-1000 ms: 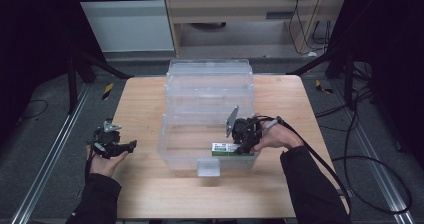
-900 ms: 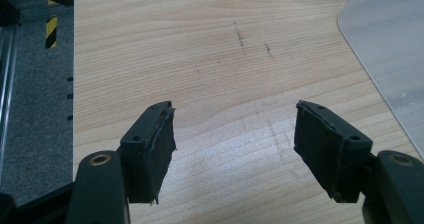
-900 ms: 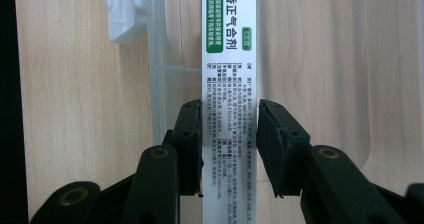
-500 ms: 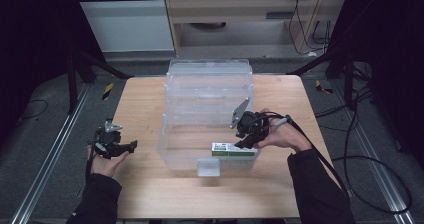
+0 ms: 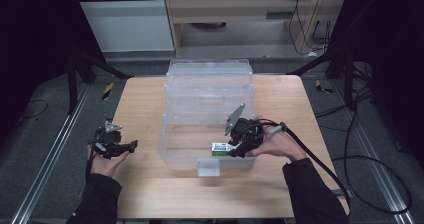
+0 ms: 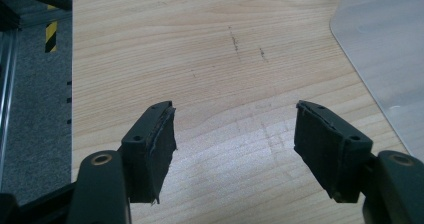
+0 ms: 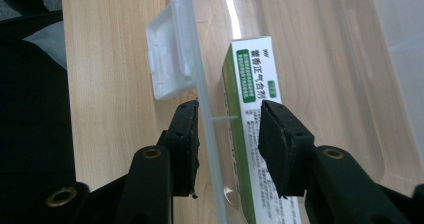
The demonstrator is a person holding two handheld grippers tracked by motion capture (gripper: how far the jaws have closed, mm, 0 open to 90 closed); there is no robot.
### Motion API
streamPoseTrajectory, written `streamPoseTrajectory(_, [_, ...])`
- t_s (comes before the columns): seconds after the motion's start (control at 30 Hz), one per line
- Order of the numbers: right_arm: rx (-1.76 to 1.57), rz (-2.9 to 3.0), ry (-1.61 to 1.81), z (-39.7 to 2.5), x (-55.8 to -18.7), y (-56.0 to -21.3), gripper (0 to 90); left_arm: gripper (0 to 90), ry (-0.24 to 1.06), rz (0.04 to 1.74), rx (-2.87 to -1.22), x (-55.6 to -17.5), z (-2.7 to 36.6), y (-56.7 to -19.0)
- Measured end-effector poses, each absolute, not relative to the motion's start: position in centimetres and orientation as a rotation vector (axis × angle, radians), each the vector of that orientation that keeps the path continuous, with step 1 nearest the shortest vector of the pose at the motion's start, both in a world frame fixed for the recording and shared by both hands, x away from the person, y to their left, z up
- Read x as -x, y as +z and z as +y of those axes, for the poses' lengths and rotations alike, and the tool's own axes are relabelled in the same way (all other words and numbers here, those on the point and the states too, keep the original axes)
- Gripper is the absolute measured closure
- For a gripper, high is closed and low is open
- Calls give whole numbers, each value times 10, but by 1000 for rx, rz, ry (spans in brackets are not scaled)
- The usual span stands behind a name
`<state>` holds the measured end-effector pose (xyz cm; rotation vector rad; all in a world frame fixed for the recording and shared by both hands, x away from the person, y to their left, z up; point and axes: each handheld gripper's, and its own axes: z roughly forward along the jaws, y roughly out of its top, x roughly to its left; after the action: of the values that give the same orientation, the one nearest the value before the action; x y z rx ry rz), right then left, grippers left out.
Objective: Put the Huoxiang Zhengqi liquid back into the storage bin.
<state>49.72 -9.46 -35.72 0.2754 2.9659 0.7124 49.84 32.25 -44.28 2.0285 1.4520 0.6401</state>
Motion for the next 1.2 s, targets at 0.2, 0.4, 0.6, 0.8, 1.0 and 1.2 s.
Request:
streamPoseTrajectory(0.2, [-249,3006,715,-85,-493,-368,607,318,640,1452,-2028,-498,323,-443])
streamPoseTrajectory(0.4, [-237,3028,721,-77,-492,-377,600,318,640,1450,-2026,-498,322,-442])
streamPoseTrajectory(0.6, [-240,3036,714,-73,-493,-384,591,316,643,1447,-2030,-498,322,-443])
streamPoseTrajectory(0.8, [-242,3041,691,-68,-493,-390,582,315,645,1446,-2028,-498,322,-442])
streamPoseTrajectory(1.0, [-239,3058,677,-65,-494,-393,582,315,646,1440,-2025,-497,321,-441])
streamPoseTrajectory(1.2, [-245,3076,666,-61,-495,-401,585,318,634,1427,-2024,-497,321,-439])
